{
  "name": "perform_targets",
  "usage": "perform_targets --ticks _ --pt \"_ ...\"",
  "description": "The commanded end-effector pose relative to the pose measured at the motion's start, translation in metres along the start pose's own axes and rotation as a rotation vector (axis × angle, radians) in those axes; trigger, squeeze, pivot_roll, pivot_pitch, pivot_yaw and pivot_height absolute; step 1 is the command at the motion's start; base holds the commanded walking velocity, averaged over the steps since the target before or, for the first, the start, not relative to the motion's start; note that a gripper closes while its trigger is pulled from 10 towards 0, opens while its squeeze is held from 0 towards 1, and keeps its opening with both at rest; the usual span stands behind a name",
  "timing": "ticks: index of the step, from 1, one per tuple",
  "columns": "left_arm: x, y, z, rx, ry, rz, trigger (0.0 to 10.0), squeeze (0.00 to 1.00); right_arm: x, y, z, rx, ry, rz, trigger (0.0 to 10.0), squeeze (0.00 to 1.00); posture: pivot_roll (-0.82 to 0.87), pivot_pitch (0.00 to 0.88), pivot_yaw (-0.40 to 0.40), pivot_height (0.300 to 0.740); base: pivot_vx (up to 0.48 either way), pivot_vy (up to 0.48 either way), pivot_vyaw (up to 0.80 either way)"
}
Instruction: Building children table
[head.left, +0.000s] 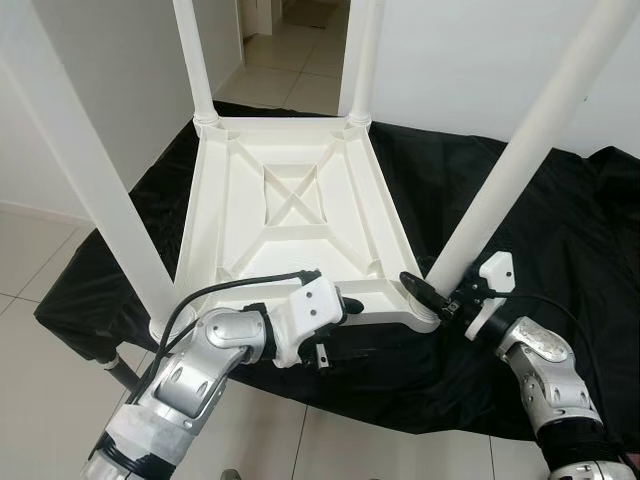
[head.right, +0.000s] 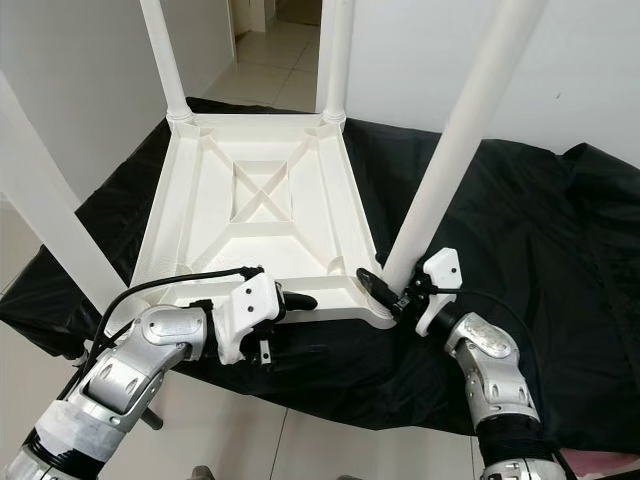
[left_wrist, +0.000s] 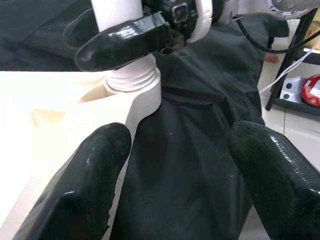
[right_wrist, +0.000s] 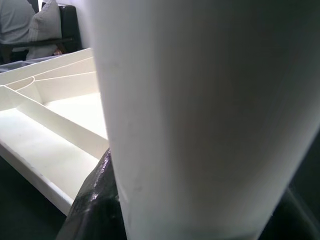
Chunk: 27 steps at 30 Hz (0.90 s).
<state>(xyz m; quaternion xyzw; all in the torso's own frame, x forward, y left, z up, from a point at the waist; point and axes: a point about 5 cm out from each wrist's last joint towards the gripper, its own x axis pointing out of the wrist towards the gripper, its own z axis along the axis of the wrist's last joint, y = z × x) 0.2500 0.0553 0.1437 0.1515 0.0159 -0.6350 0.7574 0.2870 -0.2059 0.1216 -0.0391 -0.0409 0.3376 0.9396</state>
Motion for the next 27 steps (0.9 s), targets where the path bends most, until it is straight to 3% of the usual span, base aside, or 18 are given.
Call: perform_targets --ticks 1,8,14,24,25,27 --pt "0.001 0.002 0.001 0.006 0.01 0.019 10.0 0.0 -0.005 -0.003 -0.005 0.004 0.028 -0.033 10.0 0.0 -0.09 0.0 -0.022 0.74 0.0 0.0 0.0" --pt "0.0 0.002 0.0 0.008 0.018 0.006 10.0 0.0 -0.005 0.0 -0.004 0.02 0.014 -0.049 10.0 0.0 -0.09 0.0 -0.015 0.74 0.0 0.0 0.0" --pt "-0.001 0.008 0.001 -0.012 0.008 0.033 10.0 0.0 -0.005 0.005 -0.005 0.004 0.041 -0.231 10.0 0.0 -0.1 0.0 -0.01 0.74 0.0 0.0 0.0" --pt "-0.001 0.009 0.002 -0.014 0.002 0.042 10.0 0.0 -0.004 0.01 -0.007 0.026 0.042 -0.285 10.0 0.0 -0.1 0.0 -0.016 0.74 0.0 0.0 0.0" --pt "-0.001 0.009 0.002 -0.013 -0.001 0.053 10.0 0.0 -0.003 0.019 -0.01 0.063 0.039 -0.391 10.0 0.0 -0.09 0.0 -0.023 0.74 0.0 0.0 0.0" --pt "-0.001 0.009 0.002 -0.013 -0.001 0.053 10.0 0.0 -0.003 0.019 -0.01 0.063 0.039 -0.391 10.0 0.0 -0.09 0.0 -0.023 0.74 0.0 0.0 0.0"
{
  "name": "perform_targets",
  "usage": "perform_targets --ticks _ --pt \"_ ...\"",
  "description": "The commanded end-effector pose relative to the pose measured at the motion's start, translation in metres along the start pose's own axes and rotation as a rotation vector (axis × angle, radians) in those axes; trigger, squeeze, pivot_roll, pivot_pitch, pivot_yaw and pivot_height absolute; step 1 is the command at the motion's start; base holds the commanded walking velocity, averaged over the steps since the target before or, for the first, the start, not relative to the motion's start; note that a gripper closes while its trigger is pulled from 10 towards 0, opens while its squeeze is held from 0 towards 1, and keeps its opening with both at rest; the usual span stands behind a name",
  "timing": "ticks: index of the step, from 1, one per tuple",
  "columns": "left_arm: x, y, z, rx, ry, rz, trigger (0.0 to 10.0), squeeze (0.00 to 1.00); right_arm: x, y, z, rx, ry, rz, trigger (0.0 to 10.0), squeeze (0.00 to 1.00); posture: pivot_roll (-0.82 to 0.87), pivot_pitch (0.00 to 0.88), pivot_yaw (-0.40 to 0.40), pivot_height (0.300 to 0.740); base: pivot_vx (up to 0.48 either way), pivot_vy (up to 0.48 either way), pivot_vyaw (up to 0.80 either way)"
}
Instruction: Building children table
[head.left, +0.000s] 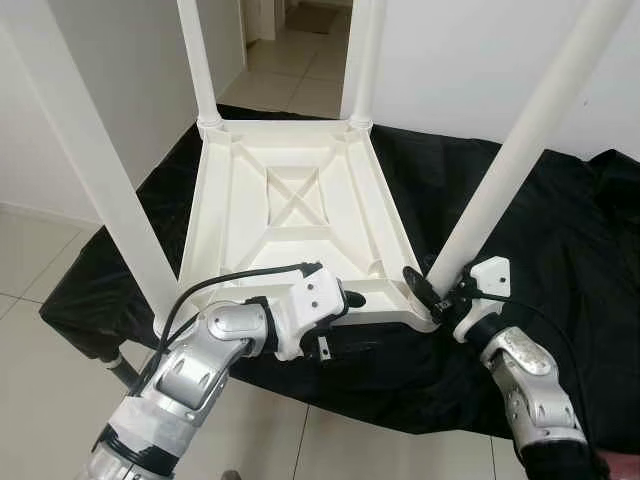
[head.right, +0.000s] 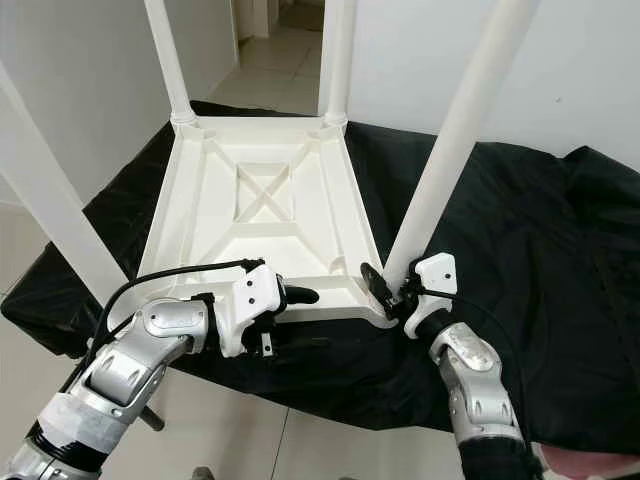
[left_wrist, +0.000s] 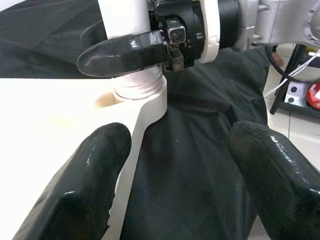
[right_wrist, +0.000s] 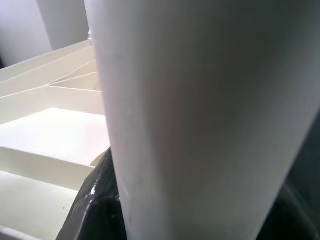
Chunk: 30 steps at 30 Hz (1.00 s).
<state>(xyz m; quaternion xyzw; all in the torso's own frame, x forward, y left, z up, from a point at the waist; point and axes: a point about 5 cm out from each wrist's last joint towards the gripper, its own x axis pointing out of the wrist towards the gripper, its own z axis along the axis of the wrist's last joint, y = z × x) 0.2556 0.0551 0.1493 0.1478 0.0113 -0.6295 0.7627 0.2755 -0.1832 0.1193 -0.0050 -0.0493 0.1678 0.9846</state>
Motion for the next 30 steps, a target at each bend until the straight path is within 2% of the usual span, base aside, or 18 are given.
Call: perform_targets --ticks 1,2,4,6,17,18,22,26,30 --pt "-0.001 0.004 -0.001 -0.015 0.0 0.051 10.0 0.0 -0.006 0.008 -0.014 0.034 0.073 -0.163 10.0 0.0 -0.09 0.0 -0.029 0.74 0.0 0.0 0.0" --pt "-0.001 0.004 -0.001 -0.015 0.0 0.051 10.0 0.0 -0.006 0.008 -0.014 0.034 0.073 -0.163 10.0 0.0 -0.09 0.0 -0.029 0.74 0.0 0.0 0.0" --pt "0.0 0.006 0.001 -0.018 -0.017 0.074 10.0 0.0 -0.006 0.031 -0.021 0.1 0.091 -0.363 10.0 0.0 -0.08 0.0 -0.038 0.74 0.0 0.0 0.0" --pt "0.001 0.007 0.003 -0.017 -0.025 0.087 10.0 0.0 -0.004 0.038 -0.024 0.137 0.104 -0.445 10.0 0.0 -0.08 0.0 -0.038 0.74 0.0 0.0 0.0" --pt "0.005 0.01 0.006 -0.011 -0.055 0.139 10.0 0.0 0.001 0.047 -0.024 0.154 0.147 -0.441 10.0 0.0 -0.07 0.0 -0.039 0.74 0.0 0.0 0.0" --pt "0.006 0.012 0.007 -0.012 -0.066 0.157 10.0 0.0 0.003 0.049 -0.022 0.148 0.136 -0.437 10.0 1.0 -0.07 0.0 -0.039 0.74 0.0 0.0 0.0" --pt "0.006 0.013 0.007 -0.003 -0.063 0.176 10.0 0.0 0.004 0.05 -0.019 0.141 0.118 -0.423 10.0 1.0 -0.07 0.0 -0.039 0.74 0.0 0.0 0.0" --pt "0.005 0.017 -0.001 0.013 -0.018 0.237 10.0 0.0 0.004 0.043 -0.017 0.096 0.078 -0.436 10.0 1.0 -0.07 0.0 -0.043 0.74 0.0 0.0 0.0" --pt "0.002 0.023 -0.003 0.024 -0.007 0.3 10.0 0.0 0.001 0.039 -0.017 0.122 0.03 -0.412 10.0 1.0 -0.07 0.0 -0.045 0.74 0.0 0.0 0.0"
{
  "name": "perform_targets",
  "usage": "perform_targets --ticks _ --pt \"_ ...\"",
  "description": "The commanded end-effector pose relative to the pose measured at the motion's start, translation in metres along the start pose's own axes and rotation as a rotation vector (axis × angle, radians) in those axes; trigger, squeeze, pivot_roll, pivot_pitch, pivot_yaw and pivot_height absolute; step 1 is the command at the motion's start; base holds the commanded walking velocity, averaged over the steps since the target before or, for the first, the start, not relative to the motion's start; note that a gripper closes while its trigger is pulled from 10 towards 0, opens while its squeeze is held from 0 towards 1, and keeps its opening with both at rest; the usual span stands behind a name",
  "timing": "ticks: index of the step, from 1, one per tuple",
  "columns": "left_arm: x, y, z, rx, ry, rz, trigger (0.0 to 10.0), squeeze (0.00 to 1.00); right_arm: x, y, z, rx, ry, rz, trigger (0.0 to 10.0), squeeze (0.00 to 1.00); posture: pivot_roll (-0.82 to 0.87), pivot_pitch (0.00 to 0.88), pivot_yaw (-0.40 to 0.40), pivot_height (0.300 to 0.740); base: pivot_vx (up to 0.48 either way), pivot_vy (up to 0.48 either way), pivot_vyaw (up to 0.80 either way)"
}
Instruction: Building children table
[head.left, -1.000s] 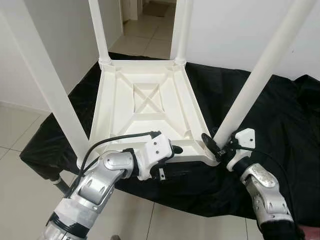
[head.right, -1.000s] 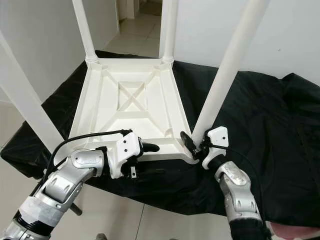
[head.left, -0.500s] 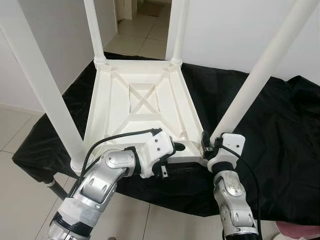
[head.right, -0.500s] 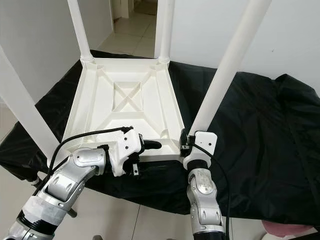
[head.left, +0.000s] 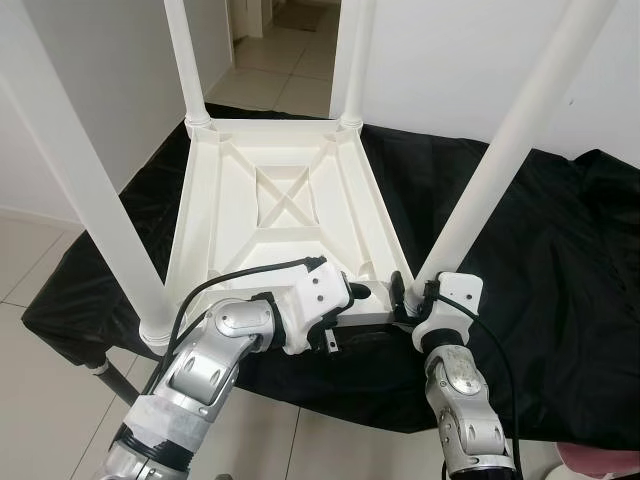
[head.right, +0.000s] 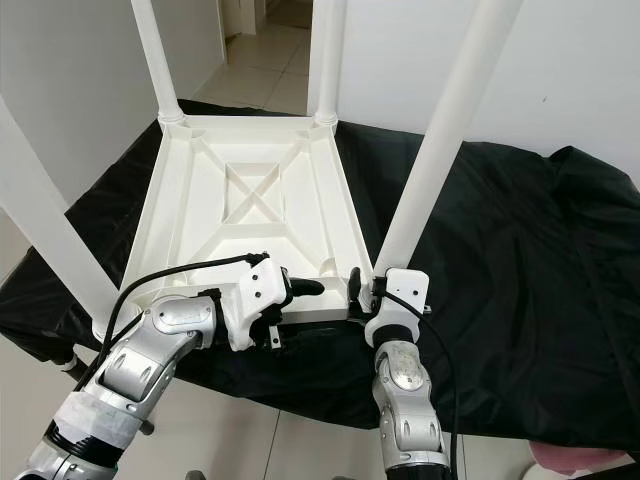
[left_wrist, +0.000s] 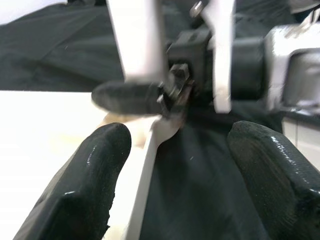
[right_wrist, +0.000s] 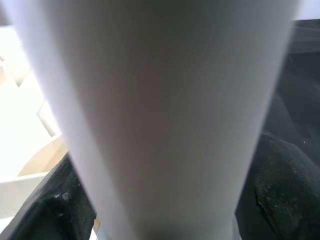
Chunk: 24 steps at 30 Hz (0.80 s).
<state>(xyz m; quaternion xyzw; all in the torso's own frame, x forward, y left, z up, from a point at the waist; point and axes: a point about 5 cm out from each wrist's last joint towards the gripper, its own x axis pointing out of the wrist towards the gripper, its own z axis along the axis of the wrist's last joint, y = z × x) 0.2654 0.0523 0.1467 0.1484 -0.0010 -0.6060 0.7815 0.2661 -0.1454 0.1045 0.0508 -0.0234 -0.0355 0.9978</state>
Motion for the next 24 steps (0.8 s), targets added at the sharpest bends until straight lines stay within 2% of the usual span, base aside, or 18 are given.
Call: perform_targets --ticks 1,2,13,15,20,24 --pt "-0.003 0.016 0.0 0.006 0.005 0.246 10.0 0.0 -0.002 -0.002 -0.001 0.015 -0.015 0.013 10.0 0.32 -0.07 0.0 -0.046 0.74 0.0 0.0 0.0" --pt "-0.003 0.017 0.0 0.001 0.005 0.253 10.0 0.0 -0.003 -0.004 0.0 0.007 -0.022 0.026 10.0 0.0 -0.07 0.0 -0.045 0.74 0.0 0.0 0.0" --pt "-0.003 0.021 0.003 0.035 -0.01 0.367 10.0 0.0 -0.004 -0.019 0.001 -0.061 -0.043 0.049 10.0 0.0 -0.07 0.0 -0.051 0.74 0.0 0.0 0.0" --pt "-0.003 0.021 0.003 0.035 -0.01 0.367 10.0 0.0 -0.004 -0.019 0.001 -0.061 -0.043 0.049 10.0 0.0 -0.07 0.0 -0.051 0.74 0.0 0.0 0.0" --pt "-0.001 0.027 -0.003 -0.002 -0.03 0.477 10.0 0.0 -0.008 -0.016 -0.005 -0.074 -0.05 0.066 10.0 0.0 -0.07 0.0 -0.027 0.74 0.0 0.0 0.0" --pt "-0.002 0.031 -0.005 -0.017 -0.033 0.514 10.0 0.0 -0.007 -0.013 -0.006 -0.077 -0.065 0.084 10.0 0.0 -0.07 0.0 -0.013 0.74 0.0 0.0 0.0"
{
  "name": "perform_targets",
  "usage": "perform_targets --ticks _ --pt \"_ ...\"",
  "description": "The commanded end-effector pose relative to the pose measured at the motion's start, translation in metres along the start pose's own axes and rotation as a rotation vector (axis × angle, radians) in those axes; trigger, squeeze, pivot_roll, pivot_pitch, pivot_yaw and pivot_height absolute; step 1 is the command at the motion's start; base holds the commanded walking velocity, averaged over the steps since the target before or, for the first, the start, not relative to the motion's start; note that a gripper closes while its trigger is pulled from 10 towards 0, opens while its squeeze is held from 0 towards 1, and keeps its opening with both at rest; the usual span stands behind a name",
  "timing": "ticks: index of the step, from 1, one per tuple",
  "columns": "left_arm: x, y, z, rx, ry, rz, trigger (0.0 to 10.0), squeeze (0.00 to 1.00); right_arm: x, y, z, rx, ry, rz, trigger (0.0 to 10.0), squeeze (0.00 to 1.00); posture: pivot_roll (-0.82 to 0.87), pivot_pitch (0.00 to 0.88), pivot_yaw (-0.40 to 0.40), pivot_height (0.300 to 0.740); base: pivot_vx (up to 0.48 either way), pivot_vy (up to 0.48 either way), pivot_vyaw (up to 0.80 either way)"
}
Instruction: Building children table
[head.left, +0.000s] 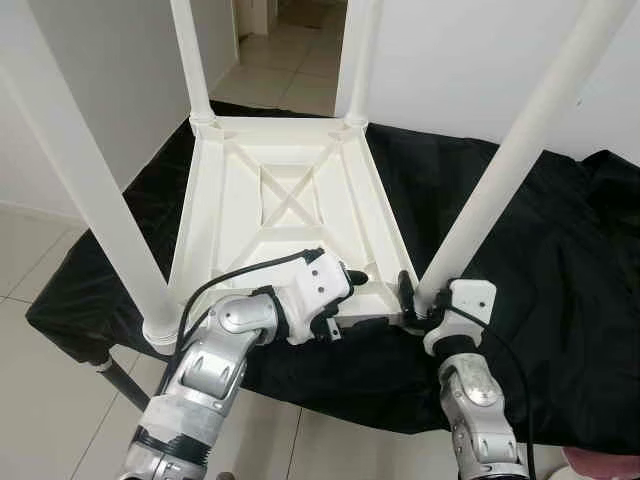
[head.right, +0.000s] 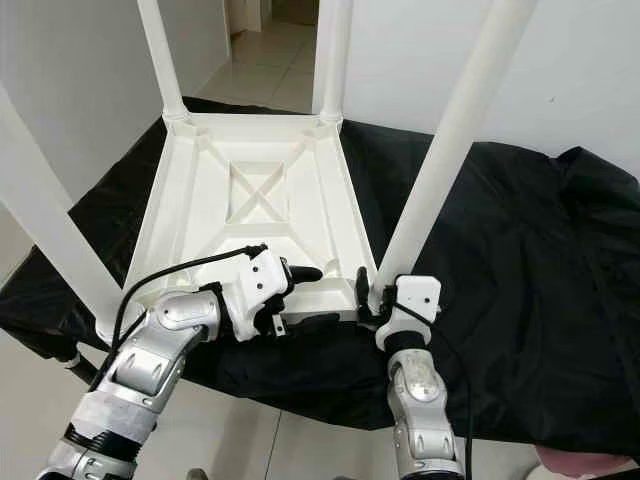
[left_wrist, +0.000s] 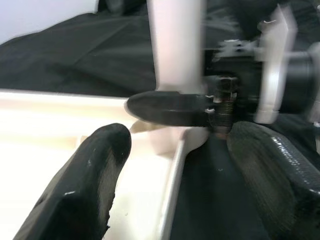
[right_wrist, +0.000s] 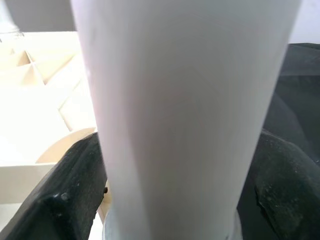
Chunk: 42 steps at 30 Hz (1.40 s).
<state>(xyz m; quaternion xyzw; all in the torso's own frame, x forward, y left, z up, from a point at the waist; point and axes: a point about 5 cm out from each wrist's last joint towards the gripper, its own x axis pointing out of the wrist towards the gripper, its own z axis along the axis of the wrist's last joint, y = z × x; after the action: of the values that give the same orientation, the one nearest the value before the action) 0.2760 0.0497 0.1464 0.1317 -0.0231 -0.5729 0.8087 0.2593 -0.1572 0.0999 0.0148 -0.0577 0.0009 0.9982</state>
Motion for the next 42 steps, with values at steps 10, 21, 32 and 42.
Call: perform_targets --ticks 10,21,32,42 --pt "-0.011 0.042 -0.001 0.023 0.02 0.466 10.0 0.0 0.012 -0.008 0.008 -0.063 -0.064 0.028 10.0 0.0 -0.08 0.0 0.028 0.74 0.0 0.0 0.0" --pt "-0.016 0.056 -0.001 -0.066 -0.028 0.619 10.0 0.0 0.011 -0.008 0.008 -0.026 -0.067 -0.003 10.0 0.0 -0.08 0.0 0.012 0.74 0.0 0.0 0.0" --pt "-0.019 0.057 -0.006 -0.222 -0.098 0.882 10.0 0.0 0.006 -0.001 0.011 -0.023 -0.099 -0.058 10.0 0.0 -0.06 0.0 -0.008 0.74 0.0 0.0 0.0" --pt "-0.022 0.039 -0.013 -0.328 -0.146 0.982 10.0 0.0 -0.004 0.01 0.011 0.064 -0.056 -0.107 10.0 0.0 -0.06 0.0 -0.018 0.74 0.0 0.0 0.0"
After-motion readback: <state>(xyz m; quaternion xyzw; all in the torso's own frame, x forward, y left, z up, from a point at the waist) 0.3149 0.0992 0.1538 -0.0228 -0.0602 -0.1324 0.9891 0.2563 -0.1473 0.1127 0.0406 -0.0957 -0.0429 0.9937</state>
